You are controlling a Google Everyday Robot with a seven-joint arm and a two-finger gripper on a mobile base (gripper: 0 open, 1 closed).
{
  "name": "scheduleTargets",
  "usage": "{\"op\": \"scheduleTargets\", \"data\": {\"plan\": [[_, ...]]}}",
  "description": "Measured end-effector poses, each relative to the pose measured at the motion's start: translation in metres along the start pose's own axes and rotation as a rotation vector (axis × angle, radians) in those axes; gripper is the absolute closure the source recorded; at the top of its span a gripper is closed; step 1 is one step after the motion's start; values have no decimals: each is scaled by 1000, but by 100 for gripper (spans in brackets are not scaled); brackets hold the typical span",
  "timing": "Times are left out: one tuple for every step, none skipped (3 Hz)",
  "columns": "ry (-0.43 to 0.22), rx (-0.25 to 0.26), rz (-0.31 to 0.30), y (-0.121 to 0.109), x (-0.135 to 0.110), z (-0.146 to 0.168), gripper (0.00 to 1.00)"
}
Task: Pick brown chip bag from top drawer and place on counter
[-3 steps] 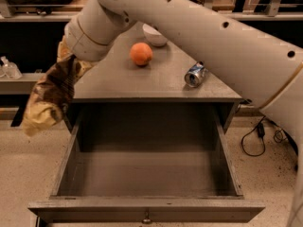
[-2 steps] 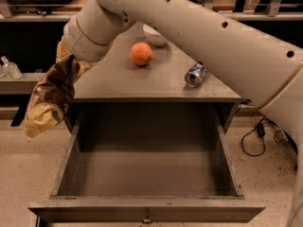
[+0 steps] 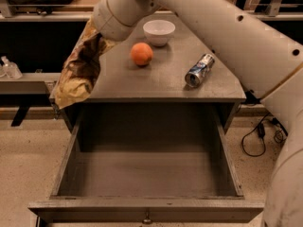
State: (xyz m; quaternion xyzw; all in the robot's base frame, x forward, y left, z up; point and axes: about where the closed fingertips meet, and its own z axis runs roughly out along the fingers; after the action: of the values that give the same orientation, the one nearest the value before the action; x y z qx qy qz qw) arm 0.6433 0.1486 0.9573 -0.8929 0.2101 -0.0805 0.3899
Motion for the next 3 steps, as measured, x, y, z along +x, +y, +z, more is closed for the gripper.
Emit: {"op": "scheduleTargets", "data": {"plan": [[31, 57, -17, 1, 48, -5, 100], [13, 145, -9, -10, 79, 10, 100], [4, 173, 17, -15, 107, 33, 100]]}}
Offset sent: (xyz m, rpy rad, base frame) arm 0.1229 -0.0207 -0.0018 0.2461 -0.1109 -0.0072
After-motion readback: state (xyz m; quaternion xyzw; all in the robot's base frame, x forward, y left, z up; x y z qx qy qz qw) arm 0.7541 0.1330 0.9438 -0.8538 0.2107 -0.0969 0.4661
